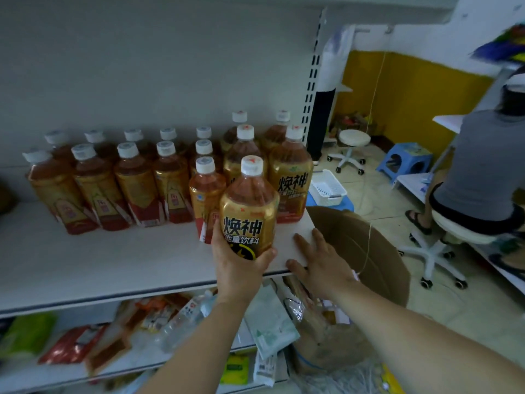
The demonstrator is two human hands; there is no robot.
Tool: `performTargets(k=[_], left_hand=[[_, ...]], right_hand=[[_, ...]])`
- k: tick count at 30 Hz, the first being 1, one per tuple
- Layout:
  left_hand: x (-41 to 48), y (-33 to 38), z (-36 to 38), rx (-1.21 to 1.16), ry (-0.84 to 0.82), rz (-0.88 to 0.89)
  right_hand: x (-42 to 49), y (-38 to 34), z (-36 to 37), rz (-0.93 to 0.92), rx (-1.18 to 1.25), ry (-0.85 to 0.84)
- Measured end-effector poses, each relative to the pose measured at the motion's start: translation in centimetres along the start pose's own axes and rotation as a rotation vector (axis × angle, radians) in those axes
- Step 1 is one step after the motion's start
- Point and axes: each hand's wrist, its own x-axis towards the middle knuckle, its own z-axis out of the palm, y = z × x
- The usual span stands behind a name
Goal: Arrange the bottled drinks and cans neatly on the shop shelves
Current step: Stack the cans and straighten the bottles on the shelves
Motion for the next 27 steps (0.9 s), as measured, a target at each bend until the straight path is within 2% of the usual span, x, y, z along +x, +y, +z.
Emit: performTargets(k=[3,8,12,16,27], left_hand=[[0.0,-0.3,0.7,0.035,0.008,-0.012],[0.3,-1.0,0.2,0.117,-0.073,0.013],[0.5,-0.3,1.7,0.256,0.021,0.008],[1.1,0.6,3.1,0.167,0.108,-0.087],[1.2,0.3,4.1,0.294,0.229,-0.019]], right_hand=[[0.2,0.3,0.2,-0.019,0.039,0.006],[0.2,0.4,0.2,-0.036,0.062,0.006],[0.1,0.4,0.1,-0.052,0.080,-0.005],[0.0,0.4,0.0,-0.059,0.098,-0.007],[0.3,0.7,0.0,-0.073,0.088,-0.009]])
